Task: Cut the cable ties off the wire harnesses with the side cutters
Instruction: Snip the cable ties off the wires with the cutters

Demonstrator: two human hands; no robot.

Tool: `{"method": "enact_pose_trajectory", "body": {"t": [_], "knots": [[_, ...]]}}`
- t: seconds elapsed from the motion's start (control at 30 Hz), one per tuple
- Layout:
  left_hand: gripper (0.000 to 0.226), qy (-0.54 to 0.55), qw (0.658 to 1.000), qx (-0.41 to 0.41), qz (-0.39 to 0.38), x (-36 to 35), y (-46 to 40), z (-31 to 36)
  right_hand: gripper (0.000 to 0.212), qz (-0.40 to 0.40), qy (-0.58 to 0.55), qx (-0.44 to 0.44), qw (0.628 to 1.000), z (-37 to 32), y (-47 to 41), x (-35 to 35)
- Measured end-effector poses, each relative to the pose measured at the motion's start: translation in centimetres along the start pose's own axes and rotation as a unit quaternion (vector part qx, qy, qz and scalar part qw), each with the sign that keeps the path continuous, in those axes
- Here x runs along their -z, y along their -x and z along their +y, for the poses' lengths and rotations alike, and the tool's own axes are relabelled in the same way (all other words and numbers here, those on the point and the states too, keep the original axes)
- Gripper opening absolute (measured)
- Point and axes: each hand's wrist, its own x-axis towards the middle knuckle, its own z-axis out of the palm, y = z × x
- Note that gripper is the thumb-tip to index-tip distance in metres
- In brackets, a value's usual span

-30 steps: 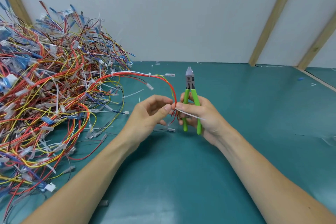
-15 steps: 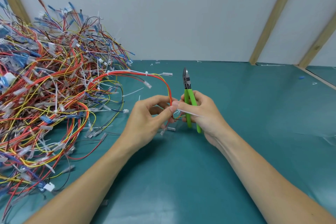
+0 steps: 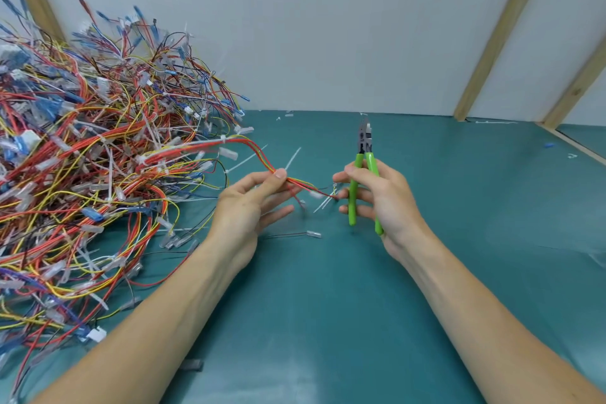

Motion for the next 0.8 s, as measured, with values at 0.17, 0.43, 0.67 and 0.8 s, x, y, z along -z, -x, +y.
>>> {"method": "enact_pose_trajectory", "body": {"t": [0.17,0.43,0.67,0.8], "knots": [[0.008,-0.084,0.992,-0.096,-0.022,-0.7,0.2,-0.6,0.027,-0.041,0.067,0.056,0.995,-0.5,0.4,0.2],[0.004,-0.099,0.978,-0.174,0.051,0.3,-0.5,0.1,0.025,-0.116,0.253,0.096,0.956,-0.3,0.7,0.6],[0.006,-0.139,0.967,-0.206,0.048,-0.1,-0.4,0.0,0.02,-0.141,0.344,0.108,0.922,0.1,1.1,0.3],[0.002,-0.127,0.968,-0.21,0.049,-0.1,-0.4,0.0,0.021,-0.138,0.338,0.106,0.925,0.2,1.1,0.3]]}}
